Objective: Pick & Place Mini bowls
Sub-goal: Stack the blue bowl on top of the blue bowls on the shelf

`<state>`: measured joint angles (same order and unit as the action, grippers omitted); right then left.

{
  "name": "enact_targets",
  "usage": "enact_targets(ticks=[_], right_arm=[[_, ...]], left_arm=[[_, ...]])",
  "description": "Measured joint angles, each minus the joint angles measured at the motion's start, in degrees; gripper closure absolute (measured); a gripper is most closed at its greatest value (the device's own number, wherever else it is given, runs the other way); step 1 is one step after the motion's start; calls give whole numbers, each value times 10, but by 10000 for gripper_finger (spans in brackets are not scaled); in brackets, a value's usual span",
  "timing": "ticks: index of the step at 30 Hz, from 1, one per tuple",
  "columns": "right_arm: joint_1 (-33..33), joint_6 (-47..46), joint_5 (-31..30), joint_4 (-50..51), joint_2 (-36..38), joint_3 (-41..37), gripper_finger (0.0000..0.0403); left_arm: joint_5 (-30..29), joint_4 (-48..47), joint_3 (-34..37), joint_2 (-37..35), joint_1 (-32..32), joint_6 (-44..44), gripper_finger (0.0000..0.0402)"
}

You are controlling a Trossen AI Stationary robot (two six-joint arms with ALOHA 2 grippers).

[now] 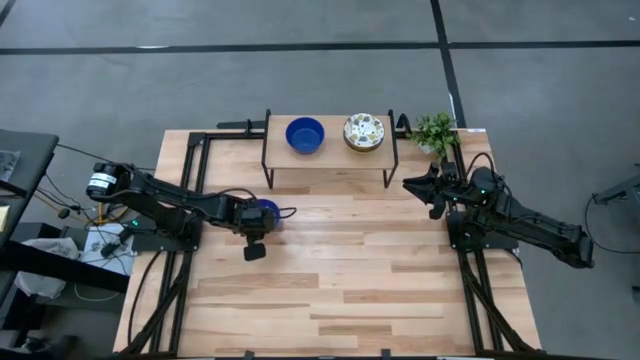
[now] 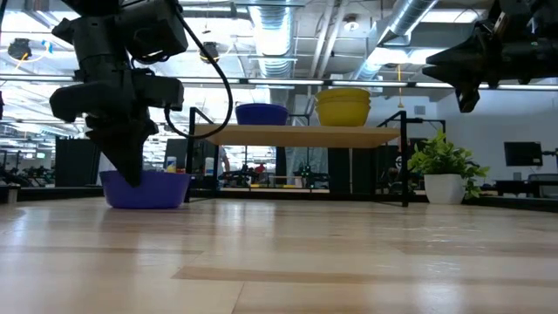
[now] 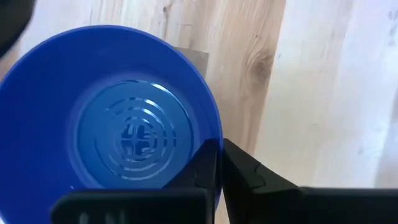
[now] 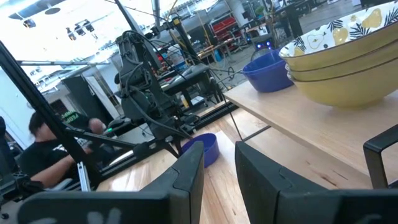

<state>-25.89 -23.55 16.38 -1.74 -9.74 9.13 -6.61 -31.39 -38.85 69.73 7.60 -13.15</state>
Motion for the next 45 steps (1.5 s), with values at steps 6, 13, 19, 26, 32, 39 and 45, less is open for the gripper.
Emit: enact_targets(ticks=[6,13,19,26,32,39,45], right_arm=[[0,0,-2,0,0,0,321],[0,0,-3,0,0,0,321],[0,0,-4,0,0,0,321],[0,1,-5,0,0,0,321],[0,2,-5,0,0,0,321],[0,1,-5,8,0,0,321],[0,1,-5,16,0,0,321]], left_arm=[[33,2,-15,0,0,-58,395],[65,6,-66,1,0,-70,397],[100,10,-119,1,3,-70,397],[98,27,-187,1,20,-52,397],[83,45,-231,1,21,-37,397],[30,124,-270,1,27,4,397],[-52,185,-305,1,57,129,398]])
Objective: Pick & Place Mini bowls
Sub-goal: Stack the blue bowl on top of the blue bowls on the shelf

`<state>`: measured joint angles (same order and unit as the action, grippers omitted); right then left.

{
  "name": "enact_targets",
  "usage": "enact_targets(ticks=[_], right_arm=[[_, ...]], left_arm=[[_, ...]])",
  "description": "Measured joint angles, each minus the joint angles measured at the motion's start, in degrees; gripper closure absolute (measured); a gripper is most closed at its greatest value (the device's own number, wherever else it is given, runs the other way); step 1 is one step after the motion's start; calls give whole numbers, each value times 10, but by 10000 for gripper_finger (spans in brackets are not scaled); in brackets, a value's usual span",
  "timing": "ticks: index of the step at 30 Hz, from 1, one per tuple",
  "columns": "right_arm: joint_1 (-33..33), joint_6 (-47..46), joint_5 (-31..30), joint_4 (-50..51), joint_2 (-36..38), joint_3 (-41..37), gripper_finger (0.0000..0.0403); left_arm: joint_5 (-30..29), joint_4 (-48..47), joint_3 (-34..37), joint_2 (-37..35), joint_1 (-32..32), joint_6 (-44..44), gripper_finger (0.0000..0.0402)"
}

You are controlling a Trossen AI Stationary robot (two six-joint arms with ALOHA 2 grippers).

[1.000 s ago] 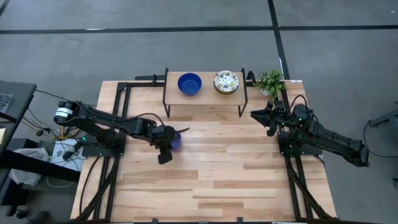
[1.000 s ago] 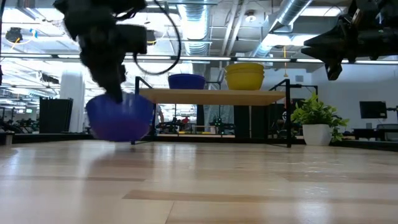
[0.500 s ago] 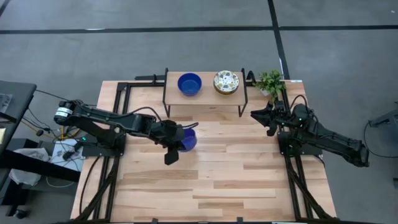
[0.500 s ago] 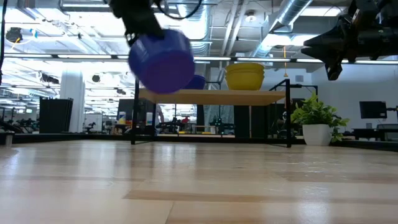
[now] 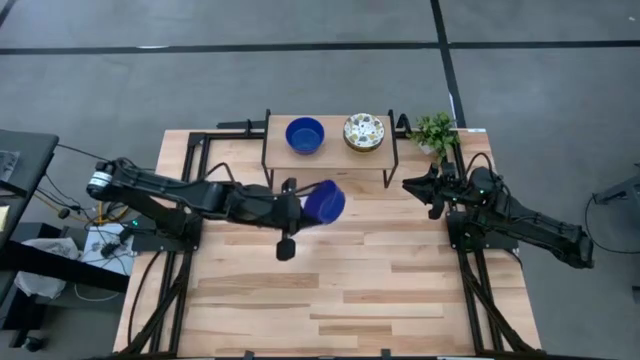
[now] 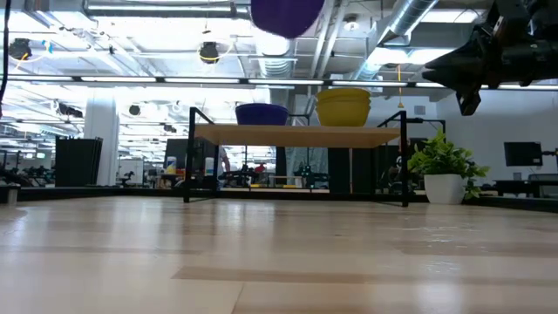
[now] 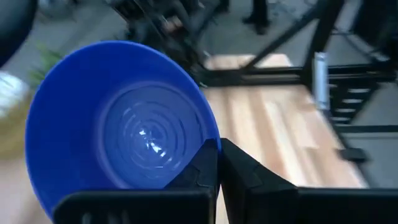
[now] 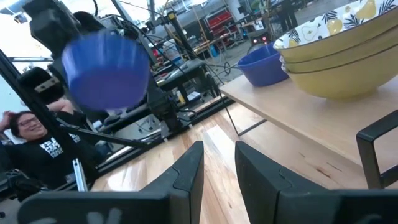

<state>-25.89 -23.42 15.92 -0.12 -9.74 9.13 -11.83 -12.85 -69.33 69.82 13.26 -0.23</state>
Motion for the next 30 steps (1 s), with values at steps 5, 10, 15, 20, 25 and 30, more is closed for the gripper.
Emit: enact_targets(ticks=[5,10,15,20,25,30], right_arm=[[0,0,0,0,0,0,321],[0,-1,0,-1,0,0,321],[0,-1,0,-1,0,0,321],[0,-1,0,-1,0,0,321],[0,-1,0,-1,0,0,321],[0,-1,0,-1,0,0,321]], left_arm=[[-51,1,-25,0,16,100,397],[-55,0,-58,0,22,183,396],[-117,-4,-100,0,22,294,396],[-213,-68,-150,0,18,387,395],[-230,-103,-193,0,3,402,395],[-230,-107,-219,0,-17,438,395]])
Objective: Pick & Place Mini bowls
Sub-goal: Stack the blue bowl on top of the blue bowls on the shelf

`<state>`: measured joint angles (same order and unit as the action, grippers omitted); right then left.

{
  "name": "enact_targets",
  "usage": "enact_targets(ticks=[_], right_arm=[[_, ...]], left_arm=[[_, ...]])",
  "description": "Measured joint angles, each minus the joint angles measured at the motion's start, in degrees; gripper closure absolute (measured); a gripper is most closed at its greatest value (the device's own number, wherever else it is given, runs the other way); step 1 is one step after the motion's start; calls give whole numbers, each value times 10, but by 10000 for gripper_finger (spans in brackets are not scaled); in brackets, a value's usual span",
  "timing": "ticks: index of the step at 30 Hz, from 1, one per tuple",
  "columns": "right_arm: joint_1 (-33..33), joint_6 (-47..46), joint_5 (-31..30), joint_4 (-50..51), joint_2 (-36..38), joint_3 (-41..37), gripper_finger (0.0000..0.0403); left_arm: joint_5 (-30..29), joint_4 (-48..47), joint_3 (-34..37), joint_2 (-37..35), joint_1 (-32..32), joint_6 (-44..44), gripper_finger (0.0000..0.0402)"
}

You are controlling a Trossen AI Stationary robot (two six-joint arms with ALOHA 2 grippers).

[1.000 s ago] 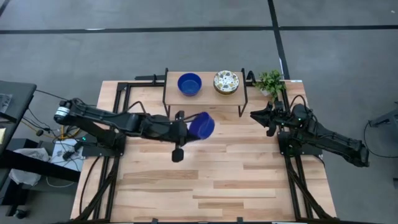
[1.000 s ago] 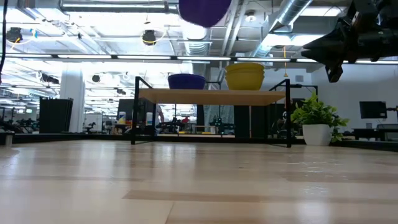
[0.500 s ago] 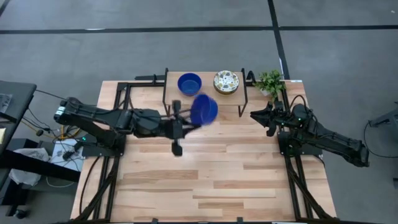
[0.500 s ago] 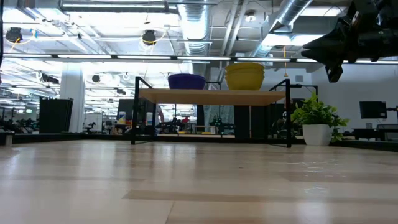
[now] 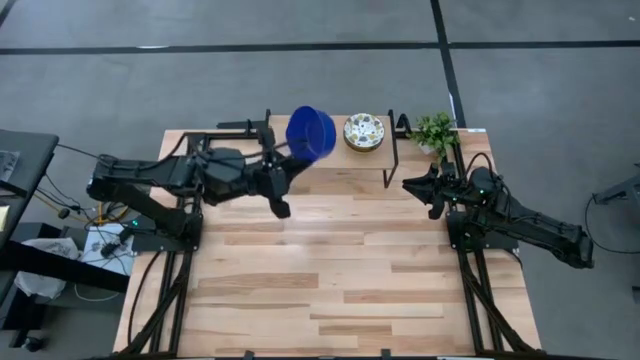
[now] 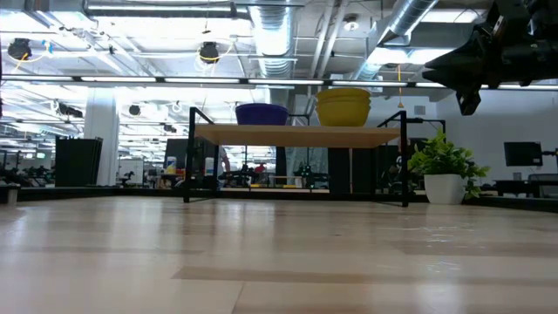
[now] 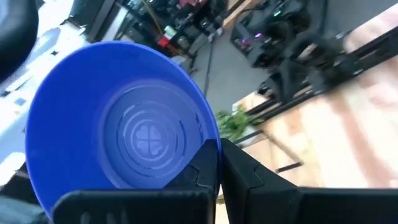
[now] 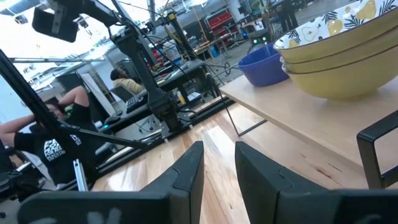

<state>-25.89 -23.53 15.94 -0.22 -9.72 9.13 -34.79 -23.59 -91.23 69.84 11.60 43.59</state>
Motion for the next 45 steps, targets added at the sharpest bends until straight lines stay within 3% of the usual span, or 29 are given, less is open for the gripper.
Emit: enact_targets(ticks=[5,10,20,28,39,45], right_arm=[[0,0,0,0,0,0,321],[0,0,0,0,0,0,321],[0,0,0,0,0,0,321],[0,0,0,0,0,0,321],[0,0,0,0,0,0,321],[0,0,0,0,0,0,321]], left_arm=[[-42,-10,-20,0,-40,42,394],[-46,-32,-37,0,-84,47,394],[47,-49,-39,4,-129,20,394],[48,-50,-39,5,-129,-5,394],[0,-50,-39,25,-147,-6,394],[60,-55,-39,59,-183,-28,394]])
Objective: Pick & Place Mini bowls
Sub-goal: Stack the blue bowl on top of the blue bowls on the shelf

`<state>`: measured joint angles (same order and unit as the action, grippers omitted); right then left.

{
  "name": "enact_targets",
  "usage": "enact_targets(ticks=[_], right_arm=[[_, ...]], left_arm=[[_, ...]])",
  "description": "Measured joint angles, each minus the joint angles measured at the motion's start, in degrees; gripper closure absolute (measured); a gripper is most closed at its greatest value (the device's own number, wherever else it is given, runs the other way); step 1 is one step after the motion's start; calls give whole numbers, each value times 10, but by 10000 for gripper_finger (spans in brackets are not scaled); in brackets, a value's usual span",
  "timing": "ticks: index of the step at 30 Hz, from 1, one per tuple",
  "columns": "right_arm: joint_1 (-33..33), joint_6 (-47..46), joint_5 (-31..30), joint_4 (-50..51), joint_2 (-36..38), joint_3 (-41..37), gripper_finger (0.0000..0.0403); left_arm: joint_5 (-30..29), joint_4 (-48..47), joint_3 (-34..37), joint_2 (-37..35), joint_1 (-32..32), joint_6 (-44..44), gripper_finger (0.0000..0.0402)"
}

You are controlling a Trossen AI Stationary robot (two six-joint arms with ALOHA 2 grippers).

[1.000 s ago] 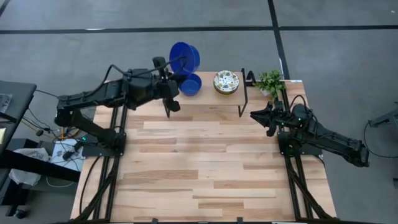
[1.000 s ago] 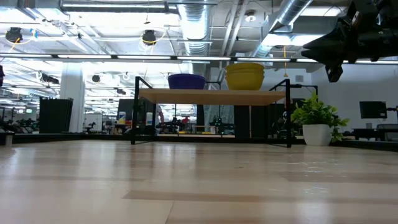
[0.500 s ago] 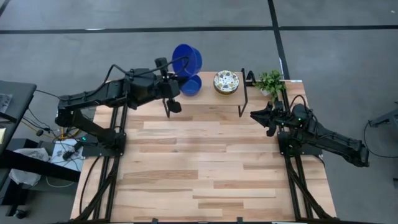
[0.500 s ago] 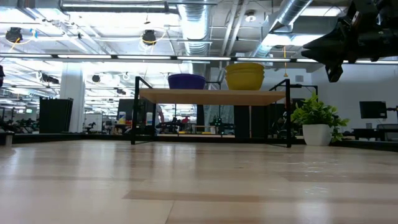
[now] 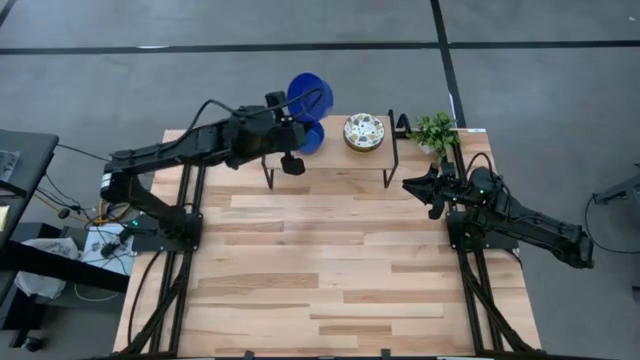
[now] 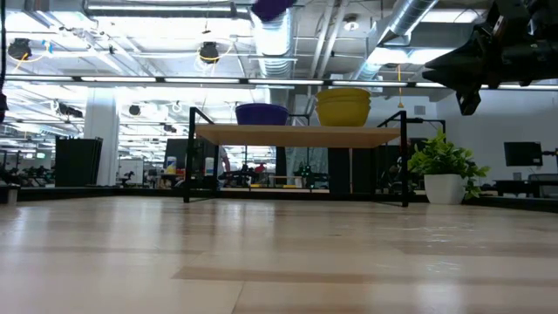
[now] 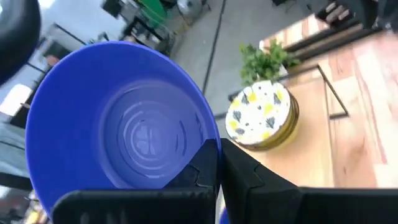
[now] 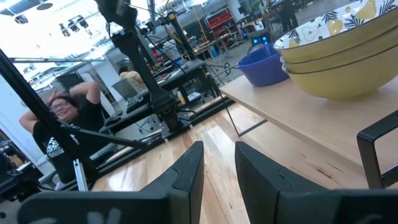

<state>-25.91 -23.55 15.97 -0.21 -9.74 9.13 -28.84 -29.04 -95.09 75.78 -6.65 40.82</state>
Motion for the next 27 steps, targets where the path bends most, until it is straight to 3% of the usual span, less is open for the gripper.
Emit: enact_targets(ticks=[10,14,22,27], right_arm=[[0,0,0,0,0,0,321],[0,0,0,0,0,0,321],[0,0,0,0,0,0,321],[0,0,0,0,0,0,321]], left_arm=[[100,-78,0,55,-96,-68,394],[101,-104,-5,69,-114,-73,394],[134,-269,-108,136,-127,-109,394],[153,-301,-126,166,-126,-110,394]])
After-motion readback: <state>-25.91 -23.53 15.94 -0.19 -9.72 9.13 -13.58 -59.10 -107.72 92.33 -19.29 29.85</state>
